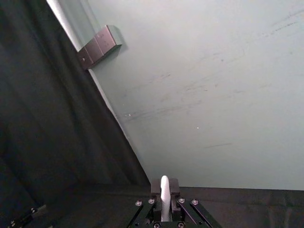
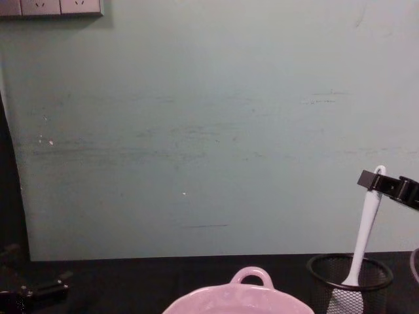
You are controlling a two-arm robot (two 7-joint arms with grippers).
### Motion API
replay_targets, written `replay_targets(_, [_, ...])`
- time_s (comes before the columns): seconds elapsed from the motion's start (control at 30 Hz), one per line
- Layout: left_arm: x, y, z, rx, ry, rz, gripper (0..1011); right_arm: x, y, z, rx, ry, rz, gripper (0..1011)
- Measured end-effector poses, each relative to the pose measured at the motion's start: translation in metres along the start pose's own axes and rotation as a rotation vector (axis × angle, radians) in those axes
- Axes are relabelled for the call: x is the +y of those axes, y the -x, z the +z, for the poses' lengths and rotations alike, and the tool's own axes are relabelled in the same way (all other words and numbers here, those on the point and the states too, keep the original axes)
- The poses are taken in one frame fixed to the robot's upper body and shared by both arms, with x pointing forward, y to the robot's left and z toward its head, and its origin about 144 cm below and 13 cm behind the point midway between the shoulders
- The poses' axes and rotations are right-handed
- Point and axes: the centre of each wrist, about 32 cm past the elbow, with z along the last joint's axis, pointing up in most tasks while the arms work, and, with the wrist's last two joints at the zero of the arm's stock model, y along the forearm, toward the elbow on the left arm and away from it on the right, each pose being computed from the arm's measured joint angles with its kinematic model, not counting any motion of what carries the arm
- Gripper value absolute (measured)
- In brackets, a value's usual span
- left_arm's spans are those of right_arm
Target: Use the one hand to pick up the spoon and stir the clear water in the bowl.
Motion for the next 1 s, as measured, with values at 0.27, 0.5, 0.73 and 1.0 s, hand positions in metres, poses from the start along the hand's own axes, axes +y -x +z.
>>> replay_targets(0.27, [0.0, 0.0, 0.0, 0.0, 0.0, 0.0, 1011, -0.001, -0.003, -0.007, 0.047, -0.002, -0.003, 109])
replay_targets(0.5, [0.0, 0.0, 0.0, 0.0, 0.0, 0.0, 1011, -0.001, -0.008, -0.013, 0.103, -0.003, -0.009, 109])
replay_targets(0.73, [0.0, 0.0, 0.0, 0.0, 0.0, 0.0, 1011, -0.002, -0.014, -0.017, 0.135, -0.001, -0.02, 109])
replay_targets(1.0, [0.0, 0.0, 0.0, 0.0, 0.0, 0.0, 1011, -0.004, -0.017, -0.019, 0.159, -0.011, -0.031, 125])
